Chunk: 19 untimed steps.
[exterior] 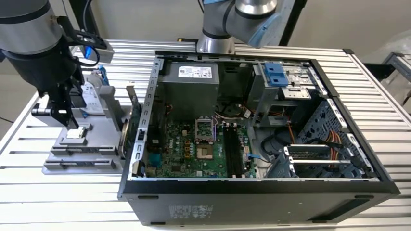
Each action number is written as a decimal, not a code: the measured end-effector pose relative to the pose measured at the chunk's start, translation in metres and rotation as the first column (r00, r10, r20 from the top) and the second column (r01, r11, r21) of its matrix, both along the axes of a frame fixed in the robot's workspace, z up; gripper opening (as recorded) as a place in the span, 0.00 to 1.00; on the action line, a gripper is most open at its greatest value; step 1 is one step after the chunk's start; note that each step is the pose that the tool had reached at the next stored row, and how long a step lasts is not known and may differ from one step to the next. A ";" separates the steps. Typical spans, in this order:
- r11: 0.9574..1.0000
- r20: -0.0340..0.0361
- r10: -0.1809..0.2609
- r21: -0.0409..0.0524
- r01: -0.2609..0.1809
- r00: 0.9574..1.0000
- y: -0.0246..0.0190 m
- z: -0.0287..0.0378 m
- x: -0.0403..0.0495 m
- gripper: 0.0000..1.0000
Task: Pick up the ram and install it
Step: 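Pick up the ram and move it above insertion slot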
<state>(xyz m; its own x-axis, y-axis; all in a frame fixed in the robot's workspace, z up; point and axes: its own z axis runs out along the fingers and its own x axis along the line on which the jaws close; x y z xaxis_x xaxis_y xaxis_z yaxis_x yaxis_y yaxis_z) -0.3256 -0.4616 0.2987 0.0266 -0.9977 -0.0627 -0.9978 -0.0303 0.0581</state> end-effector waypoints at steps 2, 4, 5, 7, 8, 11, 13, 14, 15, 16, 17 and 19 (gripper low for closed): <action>1.000 0.000 0.000 0.000 0.000 1.000 0.0000 -0.0004 0.0000 1.00; 1.000 0.000 0.000 -0.001 0.000 1.000 0.0001 -0.0010 -0.0001 1.00; 1.000 0.000 0.000 -0.002 0.000 1.000 0.0000 -0.0015 -0.0001 1.00; 1.000 0.000 0.000 -0.002 0.000 1.000 -0.0008 -0.0019 -0.0002 1.00; 1.000 0.000 0.000 -0.002 0.000 1.000 -0.0020 -0.0023 -0.0001 1.00; 1.000 0.001 0.000 -0.002 0.000 1.000 -0.0053 -0.0044 -0.0005 1.00; 1.000 0.003 0.000 -0.002 0.000 1.000 -0.0078 -0.0059 -0.0013 1.00; 1.000 0.005 0.000 -0.002 0.000 1.000 -0.0089 -0.0067 -0.0020 1.00; 1.000 0.008 -0.001 -0.002 0.001 1.000 -0.0100 -0.0075 -0.0027 1.00; 1.000 0.013 -0.001 -0.002 0.001 1.000 -0.0110 -0.0083 -0.0034 1.00; 1.000 0.020 0.000 -0.002 0.000 1.000 -0.0119 -0.0090 -0.0041 1.00; 1.000 0.035 0.000 -0.002 0.000 0.999 -0.0132 -0.0104 -0.0059 1.00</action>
<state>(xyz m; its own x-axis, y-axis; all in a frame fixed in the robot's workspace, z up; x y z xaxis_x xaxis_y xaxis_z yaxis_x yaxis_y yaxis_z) -0.3315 -0.4748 0.2884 0.0284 -0.9978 -0.0596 -0.9993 -0.0298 0.0233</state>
